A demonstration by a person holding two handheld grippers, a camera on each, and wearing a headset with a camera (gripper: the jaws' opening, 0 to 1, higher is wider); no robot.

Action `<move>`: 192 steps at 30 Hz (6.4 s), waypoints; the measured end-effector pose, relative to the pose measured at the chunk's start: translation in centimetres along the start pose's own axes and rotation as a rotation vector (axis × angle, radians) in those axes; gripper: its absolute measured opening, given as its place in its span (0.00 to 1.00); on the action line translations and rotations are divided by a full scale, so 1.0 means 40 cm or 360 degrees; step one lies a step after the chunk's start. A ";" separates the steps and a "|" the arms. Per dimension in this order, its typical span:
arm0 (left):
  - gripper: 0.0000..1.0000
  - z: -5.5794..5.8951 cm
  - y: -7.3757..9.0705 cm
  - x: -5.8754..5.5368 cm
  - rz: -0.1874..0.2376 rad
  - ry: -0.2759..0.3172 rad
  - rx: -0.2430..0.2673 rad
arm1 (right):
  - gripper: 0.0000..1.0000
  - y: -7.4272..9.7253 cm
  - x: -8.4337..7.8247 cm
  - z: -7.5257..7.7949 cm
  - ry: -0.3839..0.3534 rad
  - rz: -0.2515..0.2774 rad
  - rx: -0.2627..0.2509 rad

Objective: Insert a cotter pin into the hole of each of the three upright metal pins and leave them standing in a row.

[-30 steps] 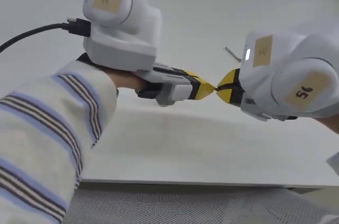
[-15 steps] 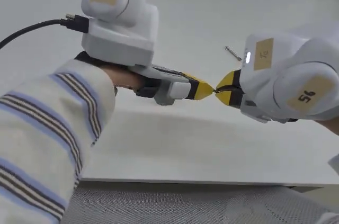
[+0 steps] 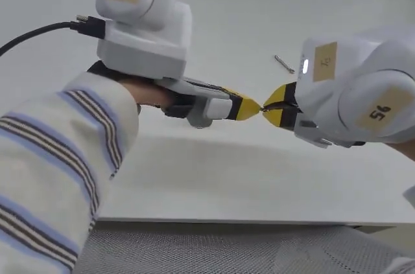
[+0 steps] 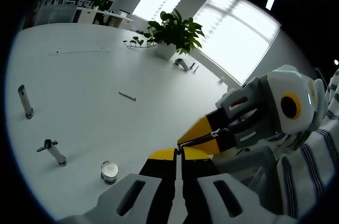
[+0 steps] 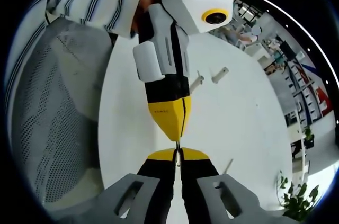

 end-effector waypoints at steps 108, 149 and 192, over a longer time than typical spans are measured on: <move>0.01 0.029 0.076 -0.035 0.0138 -0.0684 -0.0384 | 0.03 0.029 -0.012 -0.001 -0.0471 0.0365 0.0715; 0.01 0.033 0.088 -0.051 0.0145 -0.0677 -0.0492 | 0.03 0.058 -0.006 -0.006 -0.0514 0.0526 0.0801; 0.34 -0.170 0.122 -0.099 -0.0058 -0.0691 0.0089 | 0.03 -0.024 -0.016 -0.043 -0.0809 0.0241 0.0506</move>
Point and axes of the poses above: the centre of the closed fingertips' face, and the gripper's own axes: y roughly backward along the fingers, z roughly to its right, x roughly out of its top, the point moved 9 cm from there along y, roughly backward along the fingers, and after that the axes turned 1 degree about x, right-handed, at the moved point
